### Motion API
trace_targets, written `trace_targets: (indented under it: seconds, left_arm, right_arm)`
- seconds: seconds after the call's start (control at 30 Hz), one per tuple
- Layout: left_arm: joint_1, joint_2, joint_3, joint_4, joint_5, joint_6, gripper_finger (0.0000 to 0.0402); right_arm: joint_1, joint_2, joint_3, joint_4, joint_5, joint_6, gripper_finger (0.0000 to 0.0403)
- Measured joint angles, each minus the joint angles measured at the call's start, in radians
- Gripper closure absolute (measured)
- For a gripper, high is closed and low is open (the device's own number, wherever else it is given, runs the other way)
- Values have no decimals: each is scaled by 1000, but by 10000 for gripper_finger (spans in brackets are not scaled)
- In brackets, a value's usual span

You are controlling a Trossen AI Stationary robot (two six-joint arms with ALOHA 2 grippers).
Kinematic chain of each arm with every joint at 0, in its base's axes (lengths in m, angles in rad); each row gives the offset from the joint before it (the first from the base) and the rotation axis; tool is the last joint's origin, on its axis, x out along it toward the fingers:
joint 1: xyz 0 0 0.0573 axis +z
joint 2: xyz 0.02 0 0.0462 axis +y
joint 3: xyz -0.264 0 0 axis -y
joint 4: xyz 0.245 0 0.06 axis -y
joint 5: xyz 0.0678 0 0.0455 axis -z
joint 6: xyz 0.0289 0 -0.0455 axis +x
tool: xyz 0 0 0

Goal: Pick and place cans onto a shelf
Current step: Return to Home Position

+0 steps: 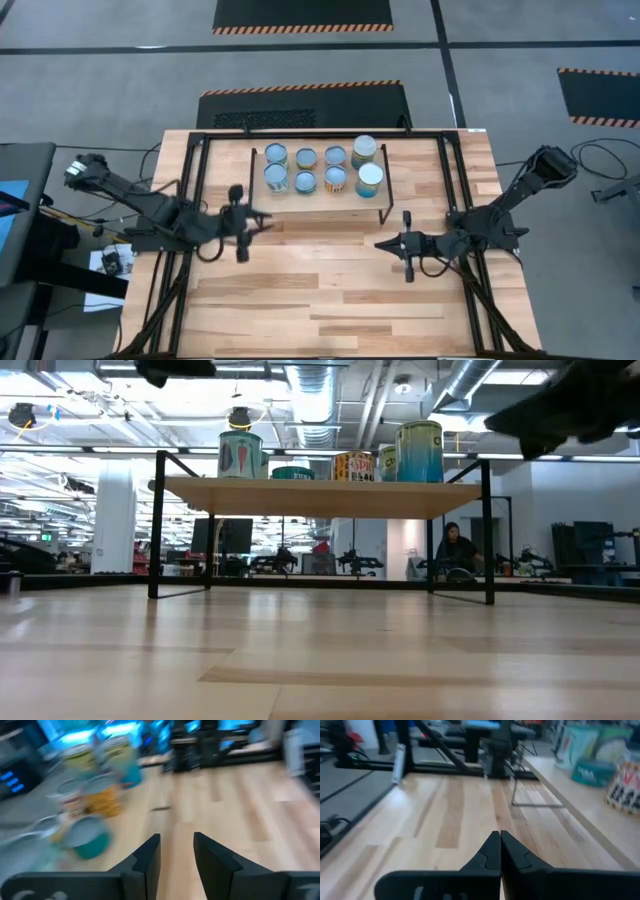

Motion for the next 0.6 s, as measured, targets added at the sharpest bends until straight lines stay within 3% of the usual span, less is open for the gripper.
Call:
trace_targets:
  seconds: [0.27,0.5,0.6]
  left_arm:
    - [-57,-25,-323,515,148,62,311]
    - [-15,-39,-466,683,187,62,392]
    - [18,-73,-489,701,229,62,396]
  right_arm:
    - [94,-201,0,-133,0,-87,392]
    - [97,-353,-85,-184,3,-76,392]
    - [82,-423,-146,-178,13,-73,392]
